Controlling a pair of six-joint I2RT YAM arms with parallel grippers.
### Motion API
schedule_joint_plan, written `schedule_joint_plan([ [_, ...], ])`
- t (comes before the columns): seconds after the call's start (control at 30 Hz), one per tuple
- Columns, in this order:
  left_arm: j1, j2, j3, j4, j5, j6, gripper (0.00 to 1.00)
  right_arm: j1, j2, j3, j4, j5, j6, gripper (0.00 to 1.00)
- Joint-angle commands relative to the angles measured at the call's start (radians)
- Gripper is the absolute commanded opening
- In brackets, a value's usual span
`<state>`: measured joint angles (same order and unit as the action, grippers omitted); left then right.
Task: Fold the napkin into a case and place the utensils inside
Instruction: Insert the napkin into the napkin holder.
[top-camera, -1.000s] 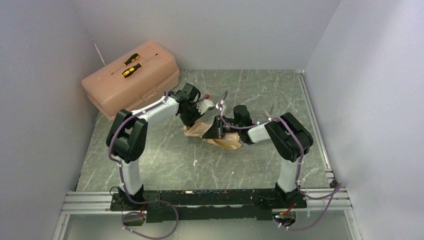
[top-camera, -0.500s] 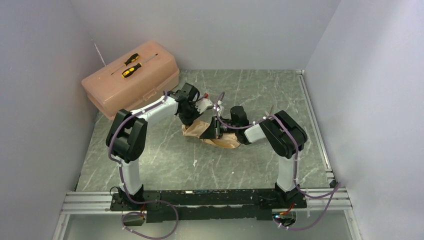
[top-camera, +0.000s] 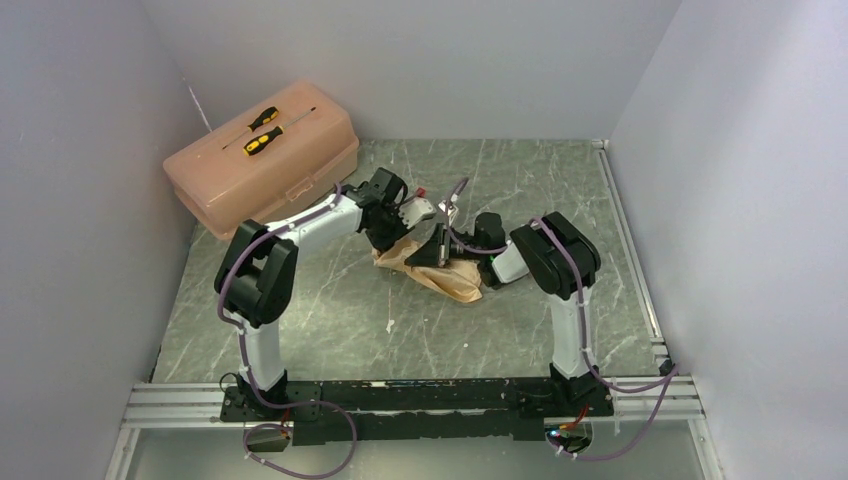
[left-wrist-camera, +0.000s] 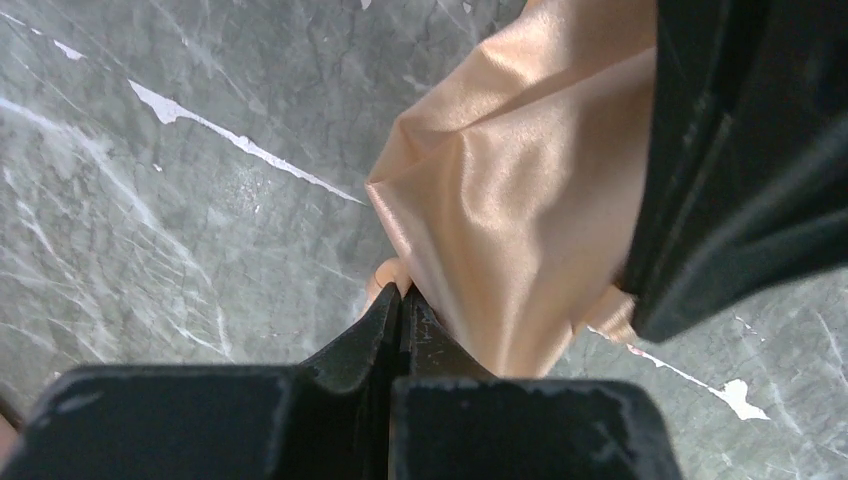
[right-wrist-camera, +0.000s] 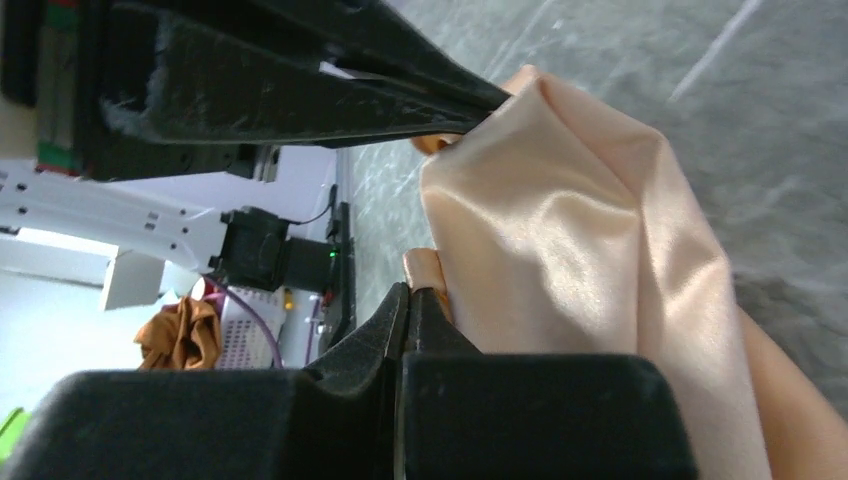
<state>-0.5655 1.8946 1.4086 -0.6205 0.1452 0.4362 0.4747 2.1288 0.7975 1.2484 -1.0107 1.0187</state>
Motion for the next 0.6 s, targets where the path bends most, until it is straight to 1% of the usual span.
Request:
schedule_joint_plan([
  [0.0, -0.007, -0.059, -0.002, 0.022, 0.025, 0.012, 0.03, -0.001, -0.117, 0.024, -0.248, 0.122, -0.206, 0.00],
  [0.03, -0.009, -0.061, -0.005, 0.021, 0.025, 0.014, 0.03, 0.004, -0.142, 0.029, -0.322, 0.151, -0.254, 0.00],
  [0.1, -0.013, -0.063, -0.010, 0.024, 0.026, 0.020, 0.03, 0.010, -0.159, 0.048, -0.389, 0.172, -0.293, 0.00],
  [0.2, -0.025, -0.063, -0.013, 0.027, 0.022, 0.030, 0.03, 0.010, -0.136, 0.084, -0.401, 0.156, -0.276, 0.00],
  [0.4, -0.066, -0.065, -0.039, 0.049, -0.014, 0.067, 0.03, 0.010, -0.065, 0.147, -0.341, 0.084, -0.205, 0.00],
  [0.5, -0.080, -0.069, -0.060, 0.064, -0.032, 0.083, 0.03, 0.010, -0.054, 0.156, -0.409, 0.137, -0.230, 0.00],
  [0.57, -0.089, -0.070, -0.070, 0.072, -0.040, 0.090, 0.03, 0.008, -0.038, 0.170, -0.501, 0.194, -0.245, 0.00],
])
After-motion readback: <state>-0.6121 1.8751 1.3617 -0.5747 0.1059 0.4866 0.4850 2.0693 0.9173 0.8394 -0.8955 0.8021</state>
